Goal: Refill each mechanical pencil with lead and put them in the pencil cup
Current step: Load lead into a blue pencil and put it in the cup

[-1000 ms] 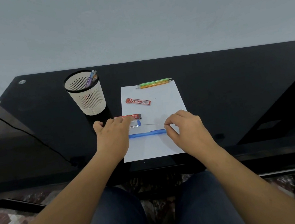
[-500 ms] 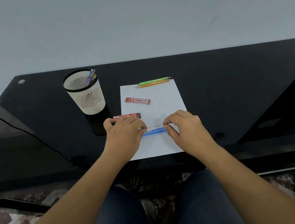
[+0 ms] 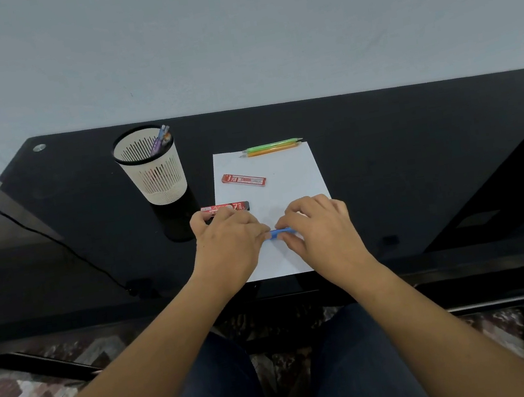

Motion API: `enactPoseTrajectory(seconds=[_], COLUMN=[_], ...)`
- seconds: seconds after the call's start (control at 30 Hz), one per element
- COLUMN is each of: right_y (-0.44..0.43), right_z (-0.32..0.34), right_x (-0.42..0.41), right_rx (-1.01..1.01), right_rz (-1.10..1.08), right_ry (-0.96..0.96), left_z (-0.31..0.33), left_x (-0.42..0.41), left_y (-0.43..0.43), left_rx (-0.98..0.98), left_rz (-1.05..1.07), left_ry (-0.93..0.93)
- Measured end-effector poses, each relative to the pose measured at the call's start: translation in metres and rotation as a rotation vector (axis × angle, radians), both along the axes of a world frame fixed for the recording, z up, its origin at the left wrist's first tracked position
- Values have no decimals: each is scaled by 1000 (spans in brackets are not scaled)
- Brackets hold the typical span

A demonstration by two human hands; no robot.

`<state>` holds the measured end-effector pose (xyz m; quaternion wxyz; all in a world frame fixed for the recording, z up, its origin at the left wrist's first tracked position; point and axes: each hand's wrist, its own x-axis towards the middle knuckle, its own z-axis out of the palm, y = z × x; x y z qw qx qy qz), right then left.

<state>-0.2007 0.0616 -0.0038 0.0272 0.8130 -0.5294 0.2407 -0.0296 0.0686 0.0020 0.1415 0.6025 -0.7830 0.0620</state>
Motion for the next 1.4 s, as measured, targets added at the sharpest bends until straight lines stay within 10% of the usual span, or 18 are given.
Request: enactPoseTrajectory(seconds=[0.47,1.4], right_y=[-4,4], right_z=[5,11], right_x=[-19,-8], right_rx=[10,41], right_rz=[-140,-141], right_ry=[25,75], left_z=[-6,-12], left_x=[-1,28], left_y=[-10,11], left_rx=[166,104], left_rz=[121,222], left_ry=[-208,-49])
